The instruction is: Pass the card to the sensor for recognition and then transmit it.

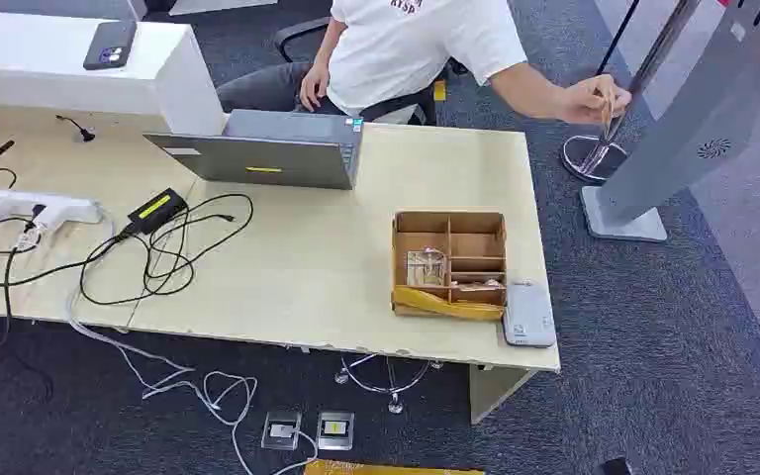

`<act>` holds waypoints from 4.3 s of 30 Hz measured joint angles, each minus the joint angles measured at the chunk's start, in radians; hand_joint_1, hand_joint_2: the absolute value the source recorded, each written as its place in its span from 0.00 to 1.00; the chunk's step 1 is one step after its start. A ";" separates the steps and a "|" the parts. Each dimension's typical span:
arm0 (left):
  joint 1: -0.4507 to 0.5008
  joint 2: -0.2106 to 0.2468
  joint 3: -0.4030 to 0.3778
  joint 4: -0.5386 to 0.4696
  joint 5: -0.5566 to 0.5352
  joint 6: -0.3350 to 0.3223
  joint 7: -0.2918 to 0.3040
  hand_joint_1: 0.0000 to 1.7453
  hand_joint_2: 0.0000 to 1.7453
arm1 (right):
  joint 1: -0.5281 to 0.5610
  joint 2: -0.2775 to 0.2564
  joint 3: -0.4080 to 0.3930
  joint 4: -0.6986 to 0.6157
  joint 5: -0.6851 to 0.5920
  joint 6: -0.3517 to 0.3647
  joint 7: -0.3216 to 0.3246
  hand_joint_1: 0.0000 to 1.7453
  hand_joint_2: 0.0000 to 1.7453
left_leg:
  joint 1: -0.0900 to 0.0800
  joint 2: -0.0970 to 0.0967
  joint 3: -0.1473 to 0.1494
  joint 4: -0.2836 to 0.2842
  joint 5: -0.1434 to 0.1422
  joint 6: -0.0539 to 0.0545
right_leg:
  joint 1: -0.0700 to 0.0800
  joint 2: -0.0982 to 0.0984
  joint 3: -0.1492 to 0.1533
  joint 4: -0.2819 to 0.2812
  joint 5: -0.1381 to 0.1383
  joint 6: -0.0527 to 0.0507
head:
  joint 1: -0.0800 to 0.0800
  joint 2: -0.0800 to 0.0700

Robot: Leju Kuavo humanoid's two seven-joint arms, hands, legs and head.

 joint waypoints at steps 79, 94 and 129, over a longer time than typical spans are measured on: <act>-0.027 0.039 -0.356 -0.050 0.208 0.038 -0.055 0.00 0.00 | -0.712 -0.219 1.936 -0.864 -0.741 0.152 0.310 1.00 1.00 | -0.006 -0.008 -0.007 0.001 0.001 0.009 | -0.006 -0.008 -0.004 0.003 -0.001 0.006 | 0.000 0.000; -0.032 0.058 -0.359 -0.052 0.246 0.045 -0.055 0.00 0.00 | -0.688 -0.209 1.947 -0.832 -0.788 0.119 0.273 1.00 1.00 | -0.006 -0.007 -0.007 0.001 0.002 0.008 | -0.006 -0.008 -0.004 0.003 -0.001 0.006 | 0.000 0.000; -0.030 0.058 -0.359 -0.066 0.312 0.054 -0.057 0.00 0.00 | -0.406 -0.206 1.846 -0.729 -0.969 -0.034 0.205 1.00 1.00 | -0.006 -0.007 -0.006 0.001 0.002 0.008 | -0.005 -0.008 -0.004 0.003 -0.001 0.006 | 0.000 0.000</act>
